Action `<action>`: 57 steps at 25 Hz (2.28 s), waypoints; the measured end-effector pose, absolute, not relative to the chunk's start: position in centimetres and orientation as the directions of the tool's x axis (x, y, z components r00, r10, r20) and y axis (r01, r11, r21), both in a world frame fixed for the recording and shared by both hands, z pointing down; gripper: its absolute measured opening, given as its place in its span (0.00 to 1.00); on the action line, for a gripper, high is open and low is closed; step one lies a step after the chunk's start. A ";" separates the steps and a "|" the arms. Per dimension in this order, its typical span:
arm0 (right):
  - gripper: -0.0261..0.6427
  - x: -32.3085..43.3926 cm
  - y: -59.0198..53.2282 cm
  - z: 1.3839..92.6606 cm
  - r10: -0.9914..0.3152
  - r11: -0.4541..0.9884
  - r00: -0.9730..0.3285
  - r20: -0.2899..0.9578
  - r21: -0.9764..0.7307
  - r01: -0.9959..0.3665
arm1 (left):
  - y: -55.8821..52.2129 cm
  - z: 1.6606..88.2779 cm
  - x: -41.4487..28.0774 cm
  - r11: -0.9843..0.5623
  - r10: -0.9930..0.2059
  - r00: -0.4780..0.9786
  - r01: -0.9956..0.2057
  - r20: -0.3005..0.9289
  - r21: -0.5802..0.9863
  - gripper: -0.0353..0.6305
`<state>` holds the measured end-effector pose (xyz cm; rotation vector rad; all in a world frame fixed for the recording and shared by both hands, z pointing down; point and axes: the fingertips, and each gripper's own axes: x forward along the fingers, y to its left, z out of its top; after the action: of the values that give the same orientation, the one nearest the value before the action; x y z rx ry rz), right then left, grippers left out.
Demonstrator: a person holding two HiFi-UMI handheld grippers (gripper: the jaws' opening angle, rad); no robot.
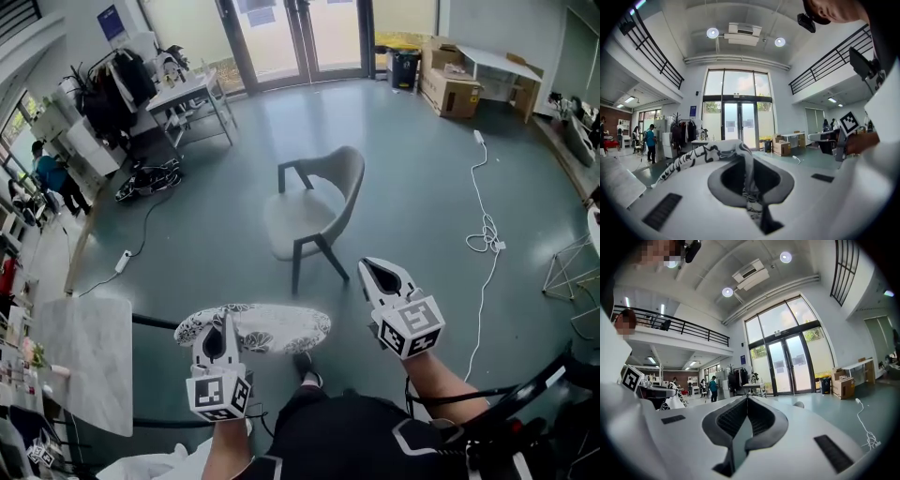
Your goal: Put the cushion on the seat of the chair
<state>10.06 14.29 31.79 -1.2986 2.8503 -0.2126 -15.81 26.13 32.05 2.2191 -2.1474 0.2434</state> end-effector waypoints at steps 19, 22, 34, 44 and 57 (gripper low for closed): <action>0.06 0.0 2.8 30.2 -0.793 0.595 -0.603 0.088 -0.105 -0.797 | 12.8 31.6 -24.5 -0.158 -0.978 0.151 -0.987 0.146 -0.040 0.09; 0.06 -0.1 2.0 29.6 -0.805 0.579 -0.587 0.086 -0.105 -0.809 | 11.2 31.0 -23.9 -0.201 -0.972 0.193 -0.979 0.131 -0.043 0.09; 0.06 -2.4 -2.1 30.3 -0.836 0.530 -0.536 0.112 -0.084 -0.844 | 5.8 30.3 -27.9 -0.249 -0.965 0.244 -0.967 0.098 -0.045 0.09; 0.06 -5.8 -6.0 31.0 -0.837 0.524 -0.533 0.123 -0.098 -0.846 | 1.6 31.7 -32.5 -0.247 -0.962 0.239 -0.968 0.132 -0.047 0.09; 0.06 -5.9 -15.4 31.3 -0.796 0.583 -0.595 0.115 -0.122 -0.803 | -5.1 32.4 -32.1 -0.177 -0.970 0.164 -0.982 0.179 -0.059 0.09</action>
<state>-5.95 -15.42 31.28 -1.4343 2.8369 -0.2580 -32.09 -5.11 32.40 2.3418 -1.9686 0.2709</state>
